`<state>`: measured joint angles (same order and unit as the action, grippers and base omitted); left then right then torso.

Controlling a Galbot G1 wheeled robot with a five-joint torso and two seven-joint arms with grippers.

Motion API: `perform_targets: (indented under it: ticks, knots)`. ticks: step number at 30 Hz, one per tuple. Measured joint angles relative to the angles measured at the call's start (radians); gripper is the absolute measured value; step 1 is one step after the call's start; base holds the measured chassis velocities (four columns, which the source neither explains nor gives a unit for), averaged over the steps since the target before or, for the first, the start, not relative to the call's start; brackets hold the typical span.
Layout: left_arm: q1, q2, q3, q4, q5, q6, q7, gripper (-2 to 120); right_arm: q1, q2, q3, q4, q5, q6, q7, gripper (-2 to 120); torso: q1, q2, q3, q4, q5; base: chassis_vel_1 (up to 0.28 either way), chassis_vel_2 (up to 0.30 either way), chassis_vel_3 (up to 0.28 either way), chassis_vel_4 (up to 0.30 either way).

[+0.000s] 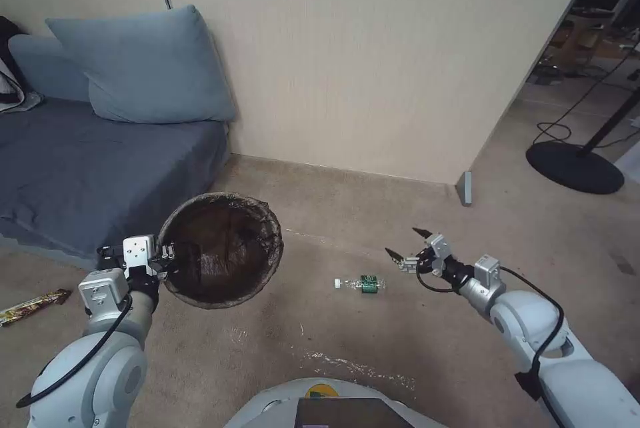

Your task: Pick up the trash bin, then pick up the garbage from the floor and place it into the trash bin.

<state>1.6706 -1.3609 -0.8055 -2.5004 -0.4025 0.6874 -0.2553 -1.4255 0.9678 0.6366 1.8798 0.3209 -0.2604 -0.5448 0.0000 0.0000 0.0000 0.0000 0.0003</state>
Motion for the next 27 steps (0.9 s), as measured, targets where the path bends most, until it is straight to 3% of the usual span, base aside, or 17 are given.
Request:
perform_targets:
  ticks: [9,27]
  knots:
    - [0.006,-0.008,0.001,0.000,0.004,0.001,-0.006,4,0.107,-0.011,-0.116,-0.157,-0.079,-0.016,-0.074,100,0.000,0.000,0.000,0.0000,-0.0003,0.000,0.000,0.000,0.000]
    - [0.016,-0.016,0.002,0.000,0.016,0.001,-0.012,4,0.303,0.002,-0.291,-0.417,-0.093,-0.043,-0.071,100,0.000,0.000,0.000,-0.0001,-0.0003,0.000,0.000,0.000,0.000]
